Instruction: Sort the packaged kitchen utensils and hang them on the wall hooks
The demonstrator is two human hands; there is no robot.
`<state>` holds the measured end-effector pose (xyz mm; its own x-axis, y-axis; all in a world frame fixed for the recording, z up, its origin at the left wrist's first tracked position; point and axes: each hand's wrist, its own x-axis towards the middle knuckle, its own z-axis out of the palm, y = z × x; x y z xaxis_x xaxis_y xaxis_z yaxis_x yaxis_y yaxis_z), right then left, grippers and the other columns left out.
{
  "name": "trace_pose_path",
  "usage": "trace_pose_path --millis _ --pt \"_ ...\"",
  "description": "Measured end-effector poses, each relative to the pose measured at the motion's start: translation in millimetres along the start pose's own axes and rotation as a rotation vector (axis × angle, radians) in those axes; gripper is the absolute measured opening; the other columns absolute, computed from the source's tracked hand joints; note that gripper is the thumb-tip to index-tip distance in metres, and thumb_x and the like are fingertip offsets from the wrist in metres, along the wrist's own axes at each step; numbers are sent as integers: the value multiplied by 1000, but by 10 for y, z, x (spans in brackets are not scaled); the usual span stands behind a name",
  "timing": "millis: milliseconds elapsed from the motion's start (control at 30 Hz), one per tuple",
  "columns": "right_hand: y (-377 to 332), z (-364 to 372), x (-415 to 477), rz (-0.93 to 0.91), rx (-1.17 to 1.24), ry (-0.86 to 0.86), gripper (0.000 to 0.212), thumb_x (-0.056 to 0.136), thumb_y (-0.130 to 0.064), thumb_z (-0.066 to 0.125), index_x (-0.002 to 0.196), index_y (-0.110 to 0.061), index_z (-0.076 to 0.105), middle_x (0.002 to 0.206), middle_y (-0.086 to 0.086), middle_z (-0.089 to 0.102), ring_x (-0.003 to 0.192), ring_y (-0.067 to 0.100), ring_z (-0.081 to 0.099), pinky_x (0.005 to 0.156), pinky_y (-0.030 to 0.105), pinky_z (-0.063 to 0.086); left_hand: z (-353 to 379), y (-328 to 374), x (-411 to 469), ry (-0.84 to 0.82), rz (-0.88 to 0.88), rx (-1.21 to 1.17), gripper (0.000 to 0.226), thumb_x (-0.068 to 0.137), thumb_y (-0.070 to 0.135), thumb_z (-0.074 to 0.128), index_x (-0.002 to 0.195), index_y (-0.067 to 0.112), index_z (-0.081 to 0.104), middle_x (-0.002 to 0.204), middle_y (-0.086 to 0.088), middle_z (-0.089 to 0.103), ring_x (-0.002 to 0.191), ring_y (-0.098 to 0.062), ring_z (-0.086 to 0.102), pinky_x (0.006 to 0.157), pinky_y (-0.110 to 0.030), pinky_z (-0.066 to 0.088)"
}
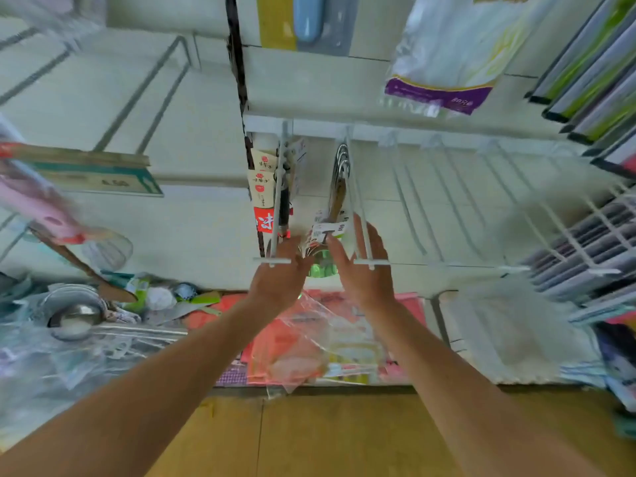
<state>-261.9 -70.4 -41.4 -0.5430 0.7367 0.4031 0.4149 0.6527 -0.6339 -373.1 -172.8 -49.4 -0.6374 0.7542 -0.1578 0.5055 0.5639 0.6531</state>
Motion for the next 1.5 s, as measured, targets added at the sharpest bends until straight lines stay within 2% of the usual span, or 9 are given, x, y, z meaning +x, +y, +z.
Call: trace_pose_path --millis 133,333,467,600,733,900,1033,1200,1500 --pt "124 202 435 167 121 -72 62 90 -46 65 136 -8 50 128 13 60 114 27 60 95 43 52 208 108 413 26 2 -60 58 97 30 57 148 10 36 141 -13 52 129 -29 50 109 -44 39" --pt "188 295 711 182 299 -59 29 96 -24 63 121 -9 59 92 -14 61 77 -17 56 67 -1 39 396 158 783 22 -109 -235 66 91 20 66 149 15 33 135 -8 54 101 -19 56 84 -26 47" --pt "238 324 770 176 343 -30 16 93 -21 67 106 -14 63 101 0 66 83 6 60 70 8 45 441 139 870 48 -130 -293 49 85 16 69 131 12 49 114 -8 63 104 -27 62 94 -37 51" --pt "286 292 807 200 422 -46 15 88 -17 72 98 -11 63 90 -3 69 82 12 66 76 32 57 407 112 909 67 -144 -422 35 80 17 78 103 20 52 89 1 65 79 -19 66 72 -28 57" --pt "305 232 785 212 451 -90 16 88 -15 72 100 -8 63 84 -7 66 77 2 64 72 16 53 389 135 825 -13 -64 -442 15 88 18 67 103 17 64 104 -4 66 97 -24 64 88 -38 54" --pt "279 97 622 228 446 -160 15 88 -15 72 99 -14 62 86 -11 65 78 -2 62 68 7 48 371 185 643 -59 10 -545 24 82 0 72 78 23 70 77 5 69 83 -25 65 84 -43 52" --pt "238 -49 380 221 456 -191 16 88 -13 71 101 -10 62 94 0 70 85 9 66 77 22 54 423 191 430 -53 38 -474 9 83 -2 71 89 5 70 78 -3 68 80 -20 64 76 -30 51" --pt "160 -326 1 184 463 -224 16 89 -4 67 102 -8 60 86 -10 63 75 -16 58 69 3 42 472 157 60 -99 146 -308 10 85 7 71 95 8 72 77 12 65 66 15 56 63 -3 37" --pt "-101 -644 -735 273 477 -220 16 87 -12 72 99 -14 60 86 -12 64 80 0 61 73 11 45 448 86 -776 -168 194 -196 12 86 12 70 98 13 71 82 8 65 82 -10 60 71 -18 42"
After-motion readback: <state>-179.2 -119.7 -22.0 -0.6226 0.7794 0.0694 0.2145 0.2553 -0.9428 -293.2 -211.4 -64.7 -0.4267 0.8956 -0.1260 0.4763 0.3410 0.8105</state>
